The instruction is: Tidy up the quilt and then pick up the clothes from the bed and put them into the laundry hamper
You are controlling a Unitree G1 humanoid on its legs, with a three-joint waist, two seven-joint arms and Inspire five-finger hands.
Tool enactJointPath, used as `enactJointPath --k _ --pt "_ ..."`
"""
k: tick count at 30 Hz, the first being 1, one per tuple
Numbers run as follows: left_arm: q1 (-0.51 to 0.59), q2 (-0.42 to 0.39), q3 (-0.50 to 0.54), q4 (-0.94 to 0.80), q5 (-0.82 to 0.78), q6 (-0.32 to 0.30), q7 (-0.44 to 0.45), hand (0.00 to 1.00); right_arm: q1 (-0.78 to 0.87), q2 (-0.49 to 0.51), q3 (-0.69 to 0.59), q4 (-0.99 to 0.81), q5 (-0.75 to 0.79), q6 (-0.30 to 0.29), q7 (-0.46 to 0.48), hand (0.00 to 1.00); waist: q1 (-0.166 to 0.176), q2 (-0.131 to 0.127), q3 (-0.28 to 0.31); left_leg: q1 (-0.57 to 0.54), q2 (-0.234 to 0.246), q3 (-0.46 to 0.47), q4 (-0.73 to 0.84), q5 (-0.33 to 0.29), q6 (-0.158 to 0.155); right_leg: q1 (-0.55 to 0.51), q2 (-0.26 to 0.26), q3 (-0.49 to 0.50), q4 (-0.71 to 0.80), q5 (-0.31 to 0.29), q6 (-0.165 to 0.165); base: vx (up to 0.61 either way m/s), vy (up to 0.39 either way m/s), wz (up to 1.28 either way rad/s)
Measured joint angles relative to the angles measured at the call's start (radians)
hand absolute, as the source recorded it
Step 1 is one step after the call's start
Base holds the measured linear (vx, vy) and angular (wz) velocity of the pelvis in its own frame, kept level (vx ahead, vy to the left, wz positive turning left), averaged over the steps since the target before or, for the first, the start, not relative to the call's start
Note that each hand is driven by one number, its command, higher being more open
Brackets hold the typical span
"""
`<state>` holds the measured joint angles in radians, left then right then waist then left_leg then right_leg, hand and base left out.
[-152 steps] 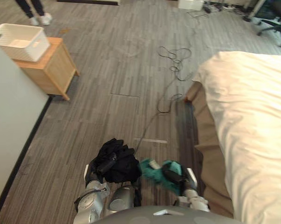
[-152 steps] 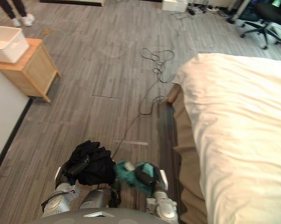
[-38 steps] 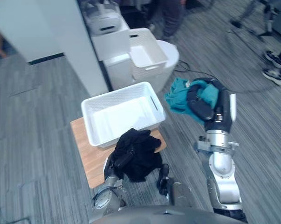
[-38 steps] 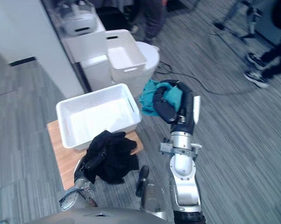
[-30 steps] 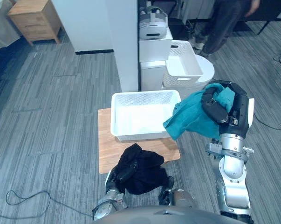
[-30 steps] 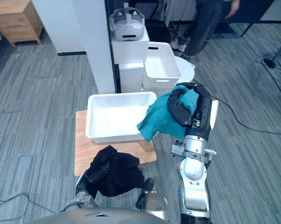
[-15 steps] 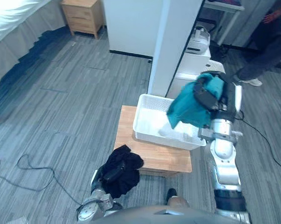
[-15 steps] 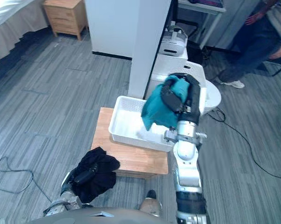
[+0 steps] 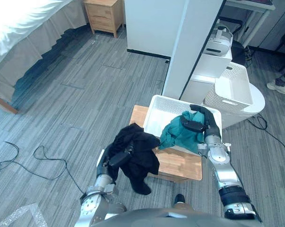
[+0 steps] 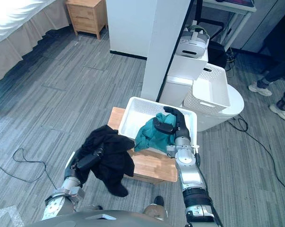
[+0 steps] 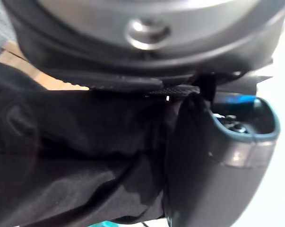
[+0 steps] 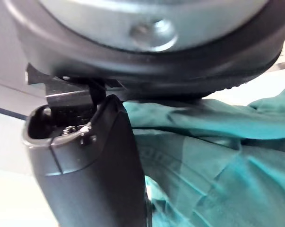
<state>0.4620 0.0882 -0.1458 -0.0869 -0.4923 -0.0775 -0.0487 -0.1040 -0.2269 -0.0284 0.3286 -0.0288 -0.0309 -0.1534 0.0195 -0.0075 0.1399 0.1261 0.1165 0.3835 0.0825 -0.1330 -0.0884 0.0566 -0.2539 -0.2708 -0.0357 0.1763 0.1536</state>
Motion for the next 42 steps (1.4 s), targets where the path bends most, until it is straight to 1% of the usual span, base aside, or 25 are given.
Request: enactJointPath --k 3,6,9,12,15,16,17,19,21,23,25,26,27,28,30,31,32,33,34,36,37,38,40,41,42 --pt "-0.003 0.01 0.019 -0.058 -0.054 -0.015 -0.008 0.0 -0.004 -0.033 -0.001 0.002 0.0 0.001 0.019 1.0 -0.005 0.01 -0.002 0.004 0.0 -0.002 0.0 0.002 0.0 0.006 0.0 0.0 0.0 0.0 0.0 -0.06 -0.022 0.01" --pt "-0.014 0.019 0.024 -0.108 -0.062 -0.034 -0.016 0.0 -0.036 -0.055 -0.007 0.002 0.0 0.001 0.022 1.0 -0.022 0.01 -0.002 0.005 -0.001 -0.004 0.0 0.008 0.003 0.008 -0.004 0.0 0.0 0.0 0.0 -0.06 -0.023 0.03" --pt "-0.038 0.032 0.018 -0.153 -0.066 -0.034 -0.019 0.0 -0.064 -0.058 -0.029 0.002 0.0 0.001 0.021 1.0 -0.028 0.01 -0.002 0.008 -0.001 -0.004 0.0 0.012 0.002 0.013 -0.004 0.0 0.0 0.0 0.0 -0.07 -0.026 0.01" --pt "-0.067 0.038 -0.004 -0.239 -0.07 -0.039 -0.023 0.0 -0.08 -0.106 -0.036 0.001 -0.007 -0.003 0.02 1.0 -0.027 0.011 -0.001 0.011 -0.001 -0.005 0.001 0.015 0.0 0.017 -0.004 0.001 0.0 0.0 0.0 -0.08 -0.024 0.0" --pt "-0.111 0.04 0.003 -0.311 -0.062 -0.072 -0.021 0.0 -0.09 -0.13 -0.063 -0.022 -0.048 -0.003 0.015 1.0 -0.039 0.014 -0.001 0.011 -0.001 -0.004 0.001 0.02 -0.002 0.017 -0.003 0.003 0.0 0.0 0.0 -0.08 -0.024 -0.01" --pt "-0.128 0.04 0.009 -0.331 -0.047 -0.094 -0.01 0.0 -0.09 -0.13 -0.076 -0.045 -0.078 -0.003 0.011 1.0 -0.05 0.016 -0.001 0.012 -0.001 -0.003 0.002 0.022 -0.003 0.017 -0.002 0.005 0.0 0.0 0.0 -0.07 -0.022 -0.06" --pt "-0.147 0.041 0.012 -0.342 -0.047 -0.102 -0.003 0.0 -0.09 -0.131 -0.088 -0.062 -0.089 -0.003 0.01 1.0 -0.053 0.018 0.0 0.016 0.0 0.002 0.001 0.022 -0.004 0.018 -0.001 0.009 0.0 0.0 0.0 -0.08 -0.023 -0.15" --pt "-0.219 0.047 0.027 -0.345 -0.03 -0.12 0.022 0.0 -0.086 -0.131 -0.125 -0.11 -0.122 -0.004 -0.004 1.0 -0.059 0.021 0.0 0.023 0.002 0.016 0.002 0.022 -0.004 0.016 0.002 0.028 0.0 0.0 0.0 -0.08 -0.017 -0.2" --pt "-0.27 0.049 0.043 -0.344 0.003 -0.121 0.045 0.0 -0.071 -0.13 -0.149 -0.152 -0.123 -0.004 -0.016 1.0 -0.07 0.021 0.001 0.023 0.002 0.02 0.002 0.022 -0.005 0.015 0.002 0.032 -0.001 0.0 0.0 -0.06 -0.017 -0.07" --pt "-0.339 0.059 0.062 -0.338 0.082 -0.122 0.094 0.0 -0.028 -0.119 -0.187 -0.215 -0.123 -0.006 -0.032 1.0 -0.083 0.022 0.0 0.026 0.005 0.031 0.002 0.02 -0.008 0.013 0.006 0.038 -0.002 0.0 0.0 -0.06 -0.021 -0.13" --pt "-0.396 0.083 0.079 -0.319 0.15 -0.123 0.135 0.0 0.021 -0.09 -0.225 -0.253 -0.122 -0.013 -0.045 1.0 -0.085 0.023 0.0 0.036 0.012 0.054 0.0 0.019 -0.014 0.006 0.015 0.063 -0.003 0.0 0.001 -0.04 -0.015 -0.32" --pt "-0.442 0.098 0.096 -0.287 0.192 -0.124 0.16 0.0 0.061 -0.058 -0.248 -0.274 -0.12 -0.021 -0.055 1.0 -0.093 0.023 -0.001 0.04 0.018 0.068 0.0 0.019 -0.018 0.0 0.023 0.081 -0.003 0.0 0.001 -0.03 -0.016 -0.35" --pt "-0.494 0.113 0.116 -0.24 0.241 -0.124 0.193 0.0 0.104 -0.028 -0.264 -0.293 -0.12 -0.024 -0.055 1.0 -0.11 0.023 -0.001 0.041 0.02 0.081 0.0 0.019 -0.021 -0.008 0.027 0.092 -0.004 0.0 0.001 -0.04 -0.026 -0.35" --pt "-0.522 0.12 0.125 -0.21 0.266 -0.123 0.207 0.0 0.13 -0.017 -0.269 -0.301 -0.12 -0.024 -0.055 1.0 -0.116 0.024 -0.001 0.04 0.021 0.09 0.0 0.018 -0.023 -0.014 0.029 0.102 -0.005 0.0 0.001 -0.03 -0.028 -0.38" --pt "-0.63 0.14 0.153 -0.078 0.359 -0.115 0.266 0.0 0.238 0.02 -0.283 -0.303 -0.114 -0.026 -0.05 1.0 -0.149 0.024 -0.001 0.043 0.032 0.12 0.001 0.014 -0.032 -0.023 0.037 0.136 -0.021 0.001 0.002 -0.03 -0.048 -0.39" --pt "-0.656 0.146 0.155 -0.045 0.389 -0.108 0.283 0.0 0.267 0.031 -0.29 -0.303 -0.11 -0.025 -0.046 1.0 -0.158 0.026 -0.002 0.043 0.034 0.129 0.001 0.013 -0.034 -0.028 0.041 0.143 -0.022 0.001 0.002 -0.02 -0.052 -0.38" --pt "-0.695 0.157 0.165 0.014 0.424 -0.09 0.304 0.0 0.317 0.055 -0.298 -0.303 -0.107 -0.025 -0.042 1.0 -0.175 0.03 -0.005 0.043 0.035 0.145 0.001 0.013 -0.039 -0.04 0.05 0.16 -0.022 0.001 0.002 -0.02 -0.046 -0.41" --pt "-0.724 0.165 0.173 0.058 0.439 -0.066 0.315 0.0 0.364 0.079 -0.305 -0.303 -0.103 -0.025 -0.035 1.0 -0.2 0.03 -0.005 0.048 0.042 0.162 0.001 0.012 -0.045 -0.045 0.059 0.176 -0.027 0.001 0.002 -0.01 -0.048 -0.42" --pt "-0.737 0.165 0.176 0.078 0.466 -0.05 0.322 0.0 0.39 0.09 -0.308 -0.303 -0.101 -0.025 -0.029 1.0 -0.211 0.03 -0.005 0.053 0.049 0.171 0.0 0.012 -0.048 -0.044 0.064 0.186 -0.031 0.001 0.002 0.0 -0.06 -0.46" --pt "-0.754 0.164 0.175 0.123 0.525 -0.014 0.336 0.0 0.479 0.136 -0.317 -0.303 -0.078 -0.025 -0.01 1.0 -0.246 0.033 -0.006 0.07 0.066 0.214 0.001 0.007 -0.059 -0.051 0.084 0.225 -0.039 0.001 0.002 -0.01 -0.066 -0.5" --pt "-0.76 0.163 0.174 0.13 0.541 -0.005 0.337 0.0 0.501 0.148 -0.318 -0.302 -0.073 -0.025 -0.008 1.0 -0.255 0.033 -0.006 0.071 0.068 0.223 0.002 0.006 -0.061 -0.055 0.088 0.232 -0.039 0.001 0.002 -0.02 -0.06 -0.43" --pt "-0.775 0.16 0.172 0.152 0.545 0.001 0.341 0.0 0.542 0.17 -0.315 -0.3 -0.069 -0.025 -0.004 1.0 -0.273 0.034 -0.006 0.073 0.072 0.24 0.003 0.005 -0.065 -0.064 0.094 0.247 -0.04 0.001 0.002 -0.04 -0.056 -0.35" --pt "-0.813 0.147 0.172 0.189 0.571 0.019 0.354 0.0 0.595 0.201 -0.308 -0.295 -0.062 -0.025 0.001 1.0 -0.293 0.035 -0.006 0.07 0.074 0.27 0.007 0.002 -0.069 -0.084 0.099 0.272 -0.04 0.001 0.002 -0.06 -0.053 -0.37" --pt "-0.826 0.144 0.172 0.204 0.579 0.021 0.36 0.0 0.606 0.206 -0.301 -0.292 -0.06 -0.025 0.001 1.0 -0.301 0.036 -0.006 0.066 0.074 0.276 0.01 0.001 -0.069 -0.09 0.099 0.276 -0.04 0.001 0.002 -0.07 -0.047 -0.29" --pt "-0.85 0.141 0.172 0.228 0.581 0.028 0.37 0.0 0.624 0.212 -0.279 -0.287 -0.035 -0.025 0.002 1.0 -0.317 0.037 -0.006 0.055 0.077 0.288 0.021 -0.007 -0.07 -0.105 0.099 0.28 -0.04 0.0 0.0 -0.1 -0.062 -0.34"
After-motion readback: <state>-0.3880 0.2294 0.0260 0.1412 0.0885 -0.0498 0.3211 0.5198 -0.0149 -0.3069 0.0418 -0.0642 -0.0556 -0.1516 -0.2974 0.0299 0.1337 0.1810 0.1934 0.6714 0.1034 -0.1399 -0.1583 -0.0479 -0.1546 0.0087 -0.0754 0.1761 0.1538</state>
